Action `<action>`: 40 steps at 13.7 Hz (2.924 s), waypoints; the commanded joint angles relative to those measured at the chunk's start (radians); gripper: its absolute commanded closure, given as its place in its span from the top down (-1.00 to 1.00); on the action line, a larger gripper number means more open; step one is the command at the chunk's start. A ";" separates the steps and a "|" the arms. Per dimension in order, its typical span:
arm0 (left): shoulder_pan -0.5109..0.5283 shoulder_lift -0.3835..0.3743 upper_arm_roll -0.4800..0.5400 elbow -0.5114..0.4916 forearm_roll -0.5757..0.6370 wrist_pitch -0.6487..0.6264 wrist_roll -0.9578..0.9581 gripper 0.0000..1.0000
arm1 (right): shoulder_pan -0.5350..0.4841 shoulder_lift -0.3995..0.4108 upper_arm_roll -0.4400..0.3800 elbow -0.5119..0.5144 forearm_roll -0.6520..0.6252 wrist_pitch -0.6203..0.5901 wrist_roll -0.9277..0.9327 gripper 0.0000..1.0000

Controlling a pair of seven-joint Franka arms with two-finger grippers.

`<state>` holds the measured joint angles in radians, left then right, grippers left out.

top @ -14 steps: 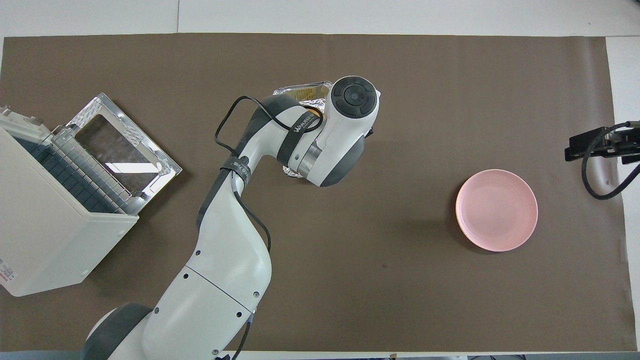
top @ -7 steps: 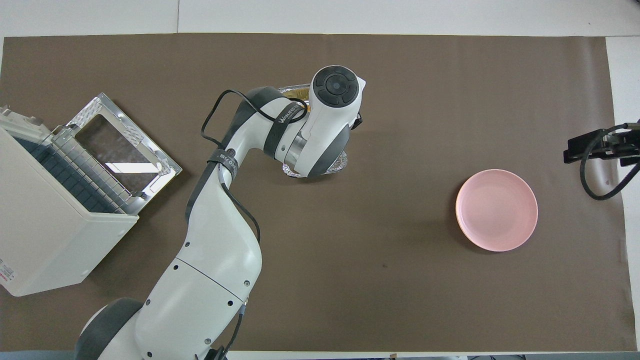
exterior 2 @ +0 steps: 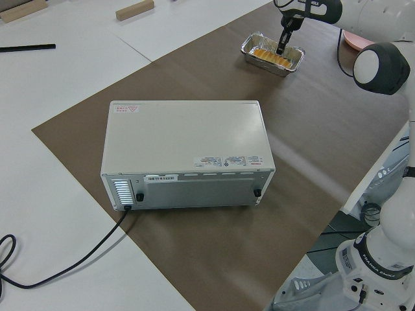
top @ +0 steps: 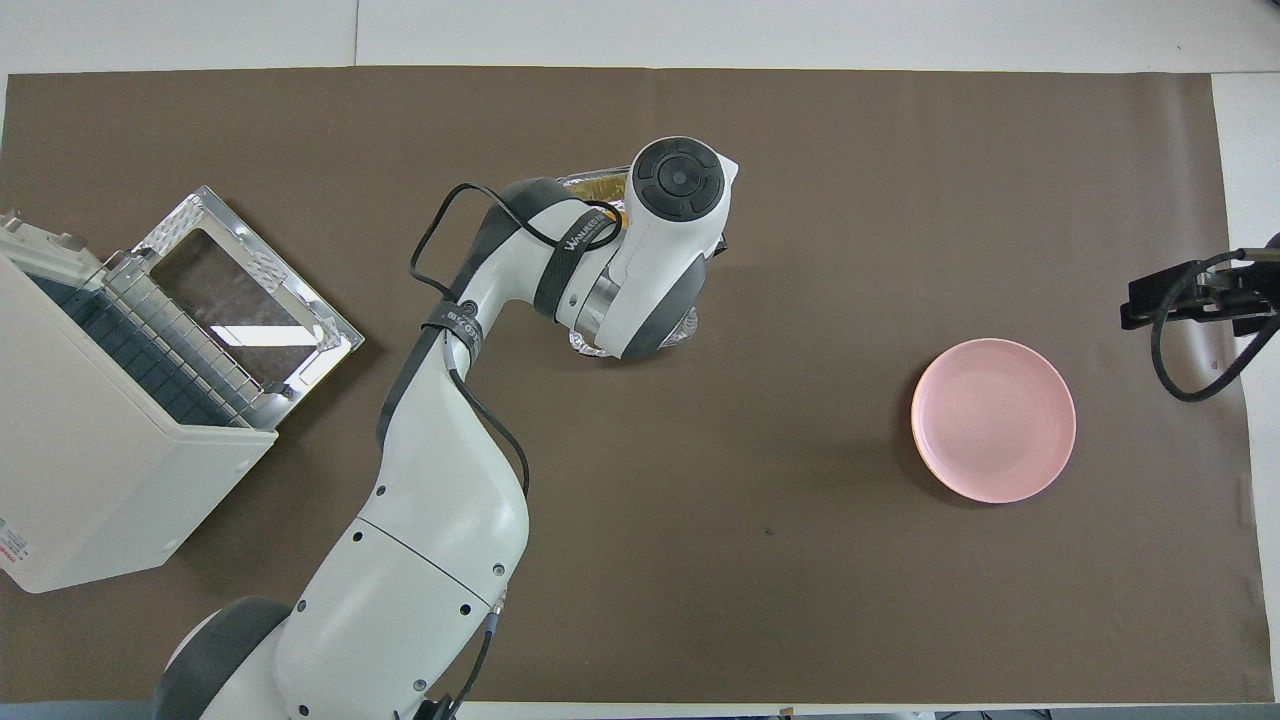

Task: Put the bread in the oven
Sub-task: 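Carry the foil tray with the left gripper toward the toaster oven, then insert the foil tray into the open toaster oven with the left gripper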

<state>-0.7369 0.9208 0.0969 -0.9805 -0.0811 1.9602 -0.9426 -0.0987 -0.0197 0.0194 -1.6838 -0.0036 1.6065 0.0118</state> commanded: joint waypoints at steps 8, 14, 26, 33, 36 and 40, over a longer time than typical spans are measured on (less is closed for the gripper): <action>0.004 -0.103 0.239 -0.001 -0.023 -0.279 -0.076 -1.00 | -0.010 -0.039 0.010 -0.019 0.005 -0.007 0.013 1.00; 0.074 -0.114 0.340 -0.020 -0.029 -0.392 -0.071 -1.00 | -0.010 -0.039 0.010 -0.019 0.005 -0.007 0.013 1.00; 0.280 -0.160 0.340 -0.101 -0.034 -0.423 0.153 -1.00 | -0.010 -0.039 0.010 -0.020 0.005 -0.007 0.013 1.00; 0.333 -0.358 0.345 -0.340 -0.029 -0.344 0.203 -1.00 | -0.010 -0.039 0.010 -0.019 0.005 -0.007 0.013 1.00; 0.327 -0.399 0.346 -0.429 -0.020 -0.294 0.203 -1.00 | -0.010 -0.039 0.010 -0.019 0.005 -0.007 0.013 1.00; 0.332 -0.419 0.349 -0.460 -0.020 -0.273 0.203 -1.00 | -0.010 -0.039 0.010 -0.020 0.007 -0.007 0.013 1.00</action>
<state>-0.3917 0.5538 0.4396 -1.3689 -0.0986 1.6519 -0.7500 -0.0987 -0.0403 0.0194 -1.6842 -0.0036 1.6065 0.0118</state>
